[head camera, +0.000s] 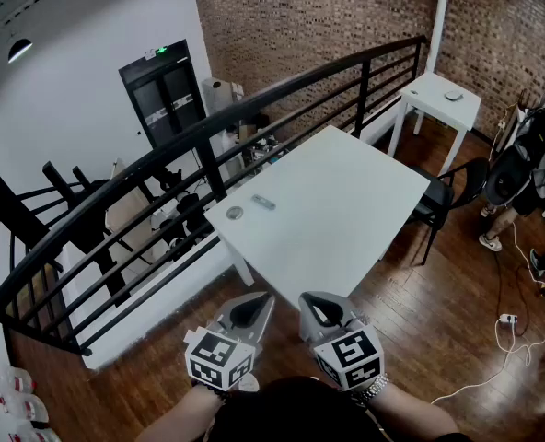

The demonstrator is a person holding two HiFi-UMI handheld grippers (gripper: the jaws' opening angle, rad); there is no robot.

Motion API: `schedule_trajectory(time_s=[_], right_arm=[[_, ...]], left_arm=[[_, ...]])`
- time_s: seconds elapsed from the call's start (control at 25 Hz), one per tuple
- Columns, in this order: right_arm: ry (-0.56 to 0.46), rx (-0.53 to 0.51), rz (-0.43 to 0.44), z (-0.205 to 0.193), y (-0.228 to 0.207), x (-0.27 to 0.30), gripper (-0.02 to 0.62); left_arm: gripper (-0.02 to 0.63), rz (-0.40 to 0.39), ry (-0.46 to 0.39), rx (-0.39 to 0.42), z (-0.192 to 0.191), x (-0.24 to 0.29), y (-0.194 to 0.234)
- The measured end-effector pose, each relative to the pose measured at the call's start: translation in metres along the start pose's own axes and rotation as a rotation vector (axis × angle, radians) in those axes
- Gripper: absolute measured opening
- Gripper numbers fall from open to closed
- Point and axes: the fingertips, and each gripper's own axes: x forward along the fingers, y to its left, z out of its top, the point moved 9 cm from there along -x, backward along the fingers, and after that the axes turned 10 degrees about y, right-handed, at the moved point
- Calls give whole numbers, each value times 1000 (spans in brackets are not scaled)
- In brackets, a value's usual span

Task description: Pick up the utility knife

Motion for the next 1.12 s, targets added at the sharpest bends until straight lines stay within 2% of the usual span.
schedule_trajectory(time_s=[0.52,1.12], right_arm=[[-5,-17,34,-6,-31,-16,-8],[7,-16,-1,2,-48,18,-8]], left_arm=[[9,60,3,19,16,24,-19],[9,60,19,80,34,53,27]])
